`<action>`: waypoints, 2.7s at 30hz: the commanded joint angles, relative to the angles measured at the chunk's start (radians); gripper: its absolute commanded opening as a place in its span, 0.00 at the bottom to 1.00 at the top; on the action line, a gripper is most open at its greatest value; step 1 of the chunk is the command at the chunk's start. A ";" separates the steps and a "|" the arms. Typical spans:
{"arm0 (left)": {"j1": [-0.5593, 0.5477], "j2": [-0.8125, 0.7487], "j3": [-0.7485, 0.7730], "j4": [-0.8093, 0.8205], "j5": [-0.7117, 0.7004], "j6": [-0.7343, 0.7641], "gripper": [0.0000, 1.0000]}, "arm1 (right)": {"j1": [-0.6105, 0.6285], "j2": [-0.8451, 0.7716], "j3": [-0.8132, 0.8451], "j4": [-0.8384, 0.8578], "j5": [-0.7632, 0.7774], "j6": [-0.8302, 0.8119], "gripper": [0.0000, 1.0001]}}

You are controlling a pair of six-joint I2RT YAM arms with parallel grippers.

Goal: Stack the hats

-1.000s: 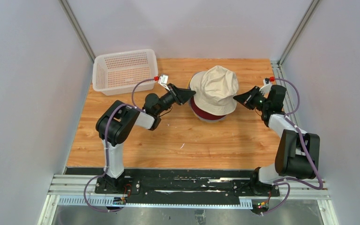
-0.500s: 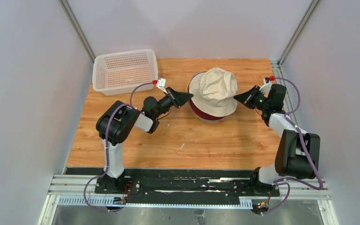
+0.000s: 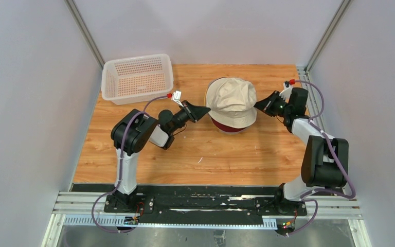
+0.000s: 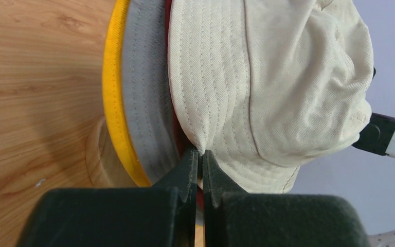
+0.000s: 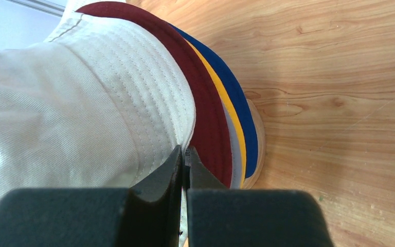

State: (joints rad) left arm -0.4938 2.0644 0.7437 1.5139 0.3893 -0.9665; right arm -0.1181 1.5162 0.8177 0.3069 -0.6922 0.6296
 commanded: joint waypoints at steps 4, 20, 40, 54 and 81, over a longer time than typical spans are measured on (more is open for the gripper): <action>0.035 0.061 0.003 -0.018 -0.028 0.009 0.00 | 0.021 0.101 0.038 -0.180 0.144 -0.090 0.00; 0.012 0.052 -0.030 0.018 -0.030 -0.056 0.00 | 0.061 0.124 0.145 -0.260 0.182 -0.114 0.00; -0.194 0.027 -0.074 0.018 -0.220 -0.085 0.00 | 0.201 0.409 0.659 -0.321 0.212 -0.144 0.01; -0.207 -0.298 -0.278 -0.303 -0.405 0.160 0.22 | 0.150 0.379 0.733 -0.303 0.275 -0.184 0.44; 0.097 -0.489 0.076 -0.579 -0.098 0.242 0.72 | 0.038 -0.379 -0.030 -0.180 0.176 -0.089 0.51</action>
State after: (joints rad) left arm -0.4408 1.4395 0.7609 0.8227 0.0700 -0.6285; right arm -0.0792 1.2247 0.8402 0.1143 -0.4870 0.5316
